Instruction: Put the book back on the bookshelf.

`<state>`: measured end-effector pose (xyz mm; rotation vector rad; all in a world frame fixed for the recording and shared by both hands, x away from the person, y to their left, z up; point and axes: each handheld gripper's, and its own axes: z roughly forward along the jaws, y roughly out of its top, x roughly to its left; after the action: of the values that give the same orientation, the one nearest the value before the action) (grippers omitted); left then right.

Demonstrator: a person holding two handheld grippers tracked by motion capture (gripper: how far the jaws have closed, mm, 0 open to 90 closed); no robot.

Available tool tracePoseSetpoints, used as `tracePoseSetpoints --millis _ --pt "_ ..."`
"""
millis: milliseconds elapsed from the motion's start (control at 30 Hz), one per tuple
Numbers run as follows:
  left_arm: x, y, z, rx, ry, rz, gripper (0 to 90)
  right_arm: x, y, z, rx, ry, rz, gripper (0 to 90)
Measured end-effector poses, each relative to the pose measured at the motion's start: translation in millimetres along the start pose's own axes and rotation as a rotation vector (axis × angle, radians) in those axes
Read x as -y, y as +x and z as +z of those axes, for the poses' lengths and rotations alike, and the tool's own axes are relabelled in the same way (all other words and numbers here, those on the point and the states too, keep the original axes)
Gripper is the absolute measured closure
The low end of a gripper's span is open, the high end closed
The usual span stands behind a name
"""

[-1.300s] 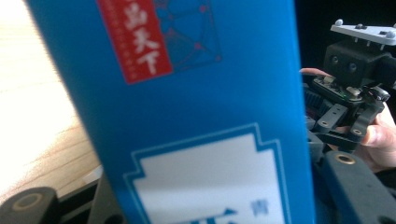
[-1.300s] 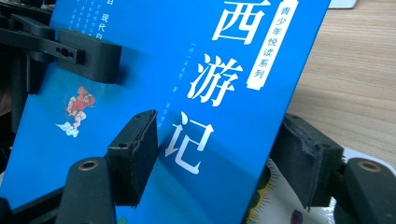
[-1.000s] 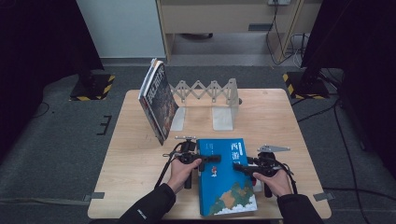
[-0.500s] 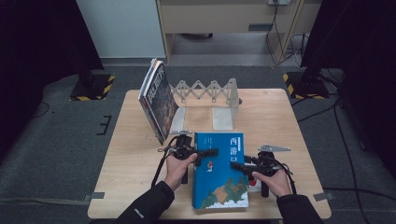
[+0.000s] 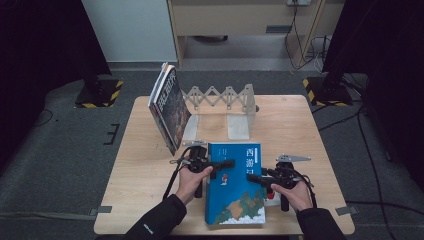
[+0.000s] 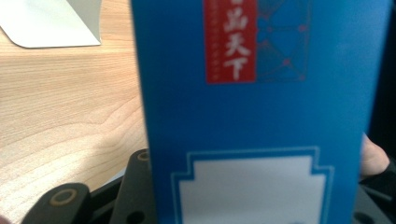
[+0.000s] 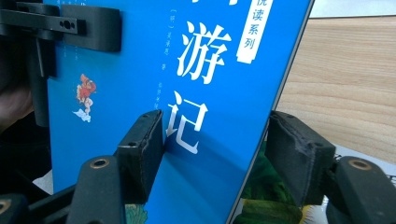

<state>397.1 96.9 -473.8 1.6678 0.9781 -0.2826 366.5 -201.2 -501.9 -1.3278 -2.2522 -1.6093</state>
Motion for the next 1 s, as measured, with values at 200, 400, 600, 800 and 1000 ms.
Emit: tracePoseSetpoints --millis 200,400,600,800,1000 --pt "2.9 4.1 4.1 0.000 -0.003 -0.015 55.5 -0.1 1.6 1.1 0.000 0.018 -0.014 37.8" --pt "4.1 5.4 3.0 -0.007 -0.009 -0.045 58.6 0.0 1.7 1.4 -0.001 0.020 -0.021 37.9" --pt "-1.0 -1.1 -3.1 -0.007 -0.007 -0.038 60.7 0.4 2.3 2.5 -0.010 -0.004 -0.038 36.5" --pt "-15.7 -15.1 -16.2 -0.019 0.000 0.044 60.8 -2.3 0.6 -3.6 -0.018 -0.073 -0.043 35.1" --pt "-26.7 -24.4 -30.6 -0.031 -0.020 0.072 60.8 -3.4 -5.5 -12.0 0.021 -0.108 -0.034 28.6"
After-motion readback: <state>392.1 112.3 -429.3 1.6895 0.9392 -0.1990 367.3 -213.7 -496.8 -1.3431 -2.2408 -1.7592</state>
